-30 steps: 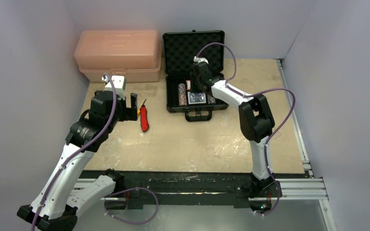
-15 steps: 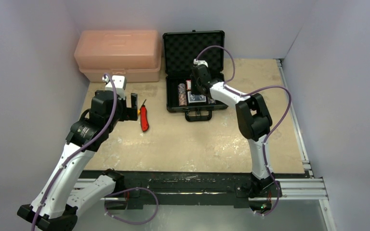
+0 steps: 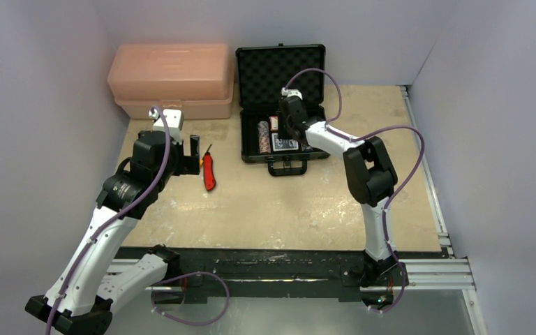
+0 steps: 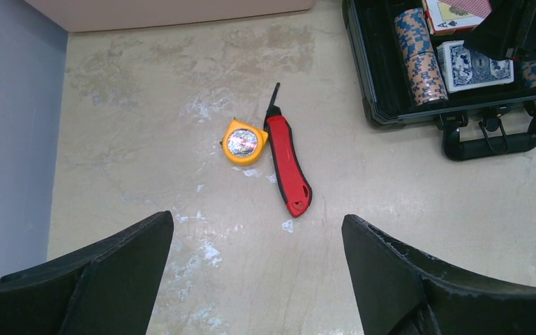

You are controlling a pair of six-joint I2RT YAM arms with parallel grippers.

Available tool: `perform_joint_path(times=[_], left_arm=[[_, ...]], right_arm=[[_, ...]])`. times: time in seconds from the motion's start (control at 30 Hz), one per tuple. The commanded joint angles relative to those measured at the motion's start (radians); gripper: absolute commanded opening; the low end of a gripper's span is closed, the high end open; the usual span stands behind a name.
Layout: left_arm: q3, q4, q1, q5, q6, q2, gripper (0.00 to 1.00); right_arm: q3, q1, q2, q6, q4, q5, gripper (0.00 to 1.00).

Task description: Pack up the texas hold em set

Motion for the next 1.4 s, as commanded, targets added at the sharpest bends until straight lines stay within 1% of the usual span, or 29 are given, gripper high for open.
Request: perform_joint_path(times=[0.0,0.4,0.67,0.83,1.0,1.37], left_arm=[[0.002,0.034,0.009,0.002,0.01,0.001,0.91],[0.002,0.035,0.009,-0.001,0.01,0.008,0.91],[0.001,0.034,0.009,-0.005,0.011,0.008,0.91],[0.001,0.034,0.008,-0.007,0.011,0.009,0.91],[0.002,0.034,0.009,-0.006,0.011,0.009,0.91],[0.002,0.034,0.009,-0.007,0.013,0.011,0.91]], right_arm=[[0.005,-0.003,-0.031,-0.01,-0.053,-0.014,0.3],[0.152,-0.011,-0.001,-0.037,-0.09,0.005,0.34],[0.258,-0.019,0.095,-0.04,-0.136,0.006,0.34],[0.243,-0.021,0.118,-0.034,-0.146,-0.013,0.33],[0.191,-0.019,0.106,-0.037,-0.138,-0.017,0.33],[0.131,-0.02,0.079,-0.039,-0.141,-0.021,0.31]])
